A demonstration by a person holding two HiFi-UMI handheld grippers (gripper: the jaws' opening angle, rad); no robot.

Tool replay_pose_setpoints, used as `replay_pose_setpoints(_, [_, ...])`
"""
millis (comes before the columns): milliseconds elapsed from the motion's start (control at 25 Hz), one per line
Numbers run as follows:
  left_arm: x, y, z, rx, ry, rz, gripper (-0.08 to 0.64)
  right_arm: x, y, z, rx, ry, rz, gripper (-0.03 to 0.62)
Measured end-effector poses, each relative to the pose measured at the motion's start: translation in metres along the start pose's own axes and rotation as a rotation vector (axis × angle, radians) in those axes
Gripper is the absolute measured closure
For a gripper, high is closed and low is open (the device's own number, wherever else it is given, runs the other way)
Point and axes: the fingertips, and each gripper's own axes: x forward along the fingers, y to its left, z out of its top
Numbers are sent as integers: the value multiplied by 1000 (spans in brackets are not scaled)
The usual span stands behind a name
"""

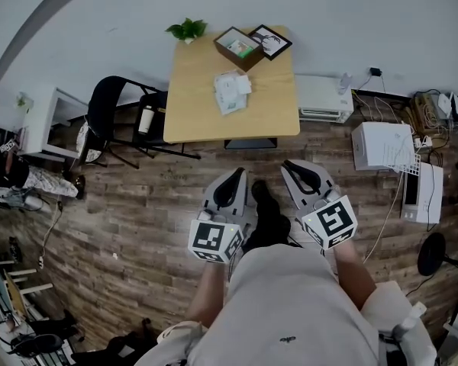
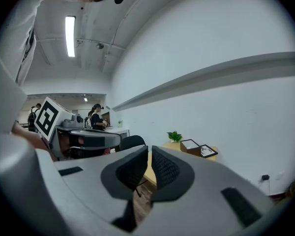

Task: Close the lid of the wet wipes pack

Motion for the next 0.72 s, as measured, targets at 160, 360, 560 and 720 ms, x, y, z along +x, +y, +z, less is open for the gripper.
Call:
replay_pose_setpoints(160, [22,19,4,4,-2,11,552,22,-13,2,-7,19,11,578])
replay_pose_setpoints(360, [49,50,18,11,-16,27,552,61,-35,12,-14,29,30,569])
replay_pose_setpoints(560, [80,83,29,16,-21,23,552,104,-58,25,-14,31,46,550])
replay_pose_setpoints(720, [101,108,37,13,-31,17,549,135,-74,36,-9,35,52,513])
